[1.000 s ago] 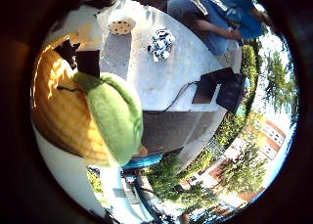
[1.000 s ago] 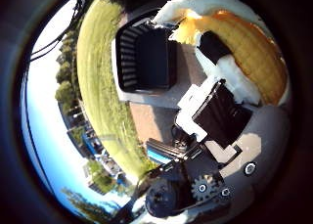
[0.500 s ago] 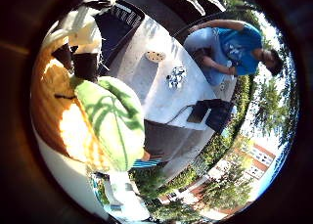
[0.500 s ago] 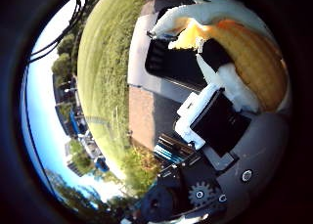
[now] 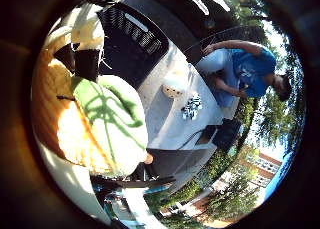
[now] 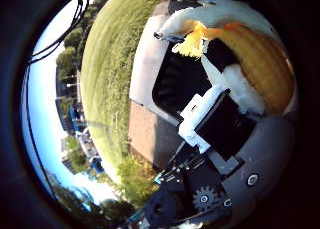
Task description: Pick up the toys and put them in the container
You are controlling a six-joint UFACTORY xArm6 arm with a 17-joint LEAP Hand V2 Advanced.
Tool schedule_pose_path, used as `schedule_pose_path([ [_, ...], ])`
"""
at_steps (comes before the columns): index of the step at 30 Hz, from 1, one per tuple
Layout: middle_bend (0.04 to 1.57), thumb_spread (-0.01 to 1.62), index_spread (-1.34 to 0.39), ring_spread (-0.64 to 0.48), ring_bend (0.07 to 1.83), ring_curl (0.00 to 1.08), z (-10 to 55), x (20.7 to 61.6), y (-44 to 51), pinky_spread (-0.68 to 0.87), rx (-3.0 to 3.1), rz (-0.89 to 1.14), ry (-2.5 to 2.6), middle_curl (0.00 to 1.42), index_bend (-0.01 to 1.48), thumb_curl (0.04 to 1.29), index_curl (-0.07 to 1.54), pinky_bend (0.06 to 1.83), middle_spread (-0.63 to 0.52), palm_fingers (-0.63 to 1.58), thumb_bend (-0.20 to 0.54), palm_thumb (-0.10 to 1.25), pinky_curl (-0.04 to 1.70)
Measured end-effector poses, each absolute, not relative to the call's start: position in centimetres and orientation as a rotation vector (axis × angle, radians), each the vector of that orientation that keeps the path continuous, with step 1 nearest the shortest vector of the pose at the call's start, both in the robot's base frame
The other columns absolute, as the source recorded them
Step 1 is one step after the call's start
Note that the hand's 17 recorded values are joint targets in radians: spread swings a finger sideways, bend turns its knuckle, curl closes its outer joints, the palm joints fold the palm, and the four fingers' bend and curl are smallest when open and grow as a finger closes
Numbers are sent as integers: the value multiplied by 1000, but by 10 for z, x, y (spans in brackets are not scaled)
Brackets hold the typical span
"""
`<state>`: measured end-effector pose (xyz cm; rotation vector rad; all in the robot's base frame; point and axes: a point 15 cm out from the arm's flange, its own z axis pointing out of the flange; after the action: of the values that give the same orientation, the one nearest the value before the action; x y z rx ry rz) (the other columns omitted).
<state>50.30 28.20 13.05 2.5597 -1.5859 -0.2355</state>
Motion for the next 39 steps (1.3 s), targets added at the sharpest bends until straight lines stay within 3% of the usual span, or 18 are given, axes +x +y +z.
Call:
schedule_pose_path([
  [2, 757, 1219, -573, 28, 1245, 734, 116, 498, 278, 227, 2531, -270, -1553, 909, 1082, 625, 54, 1119, -159, 50, -33, 801, 937],
  [4, 571, 1205, -452, 106, 915, 590, 108, 495, 273, 273, 2535, -294, -1504, 776, 1037, 599, 71, 886, -99, -269, -33, 785, 803],
  [8, 275, 1186, -424, 219, 624, 416, 99, 493, 267, 354, 2602, -332, -1360, 586, 724, 563, 52, 656, 24, -296, -25, 789, 624],
  [12, 150, 1168, -441, 275, 489, 352, 112, 506, 247, 404, 2630, -340, -1375, 490, 509, 545, 49, 562, 106, -196, -21, 809, 540],
  [24, 143, 1147, -406, 281, 366, 312, 183, 538, 69, 422, 2505, -388, -1655, 339, 271, 508, 137, 380, 106, -60, -27, 819, 409],
  [39, 150, 1132, -373, 265, 293, 312, 100, 538, -174, 409, 2255, -171, -1466, 281, 172, 463, 226, 329, 44, -30, -29, 760, 345],
])
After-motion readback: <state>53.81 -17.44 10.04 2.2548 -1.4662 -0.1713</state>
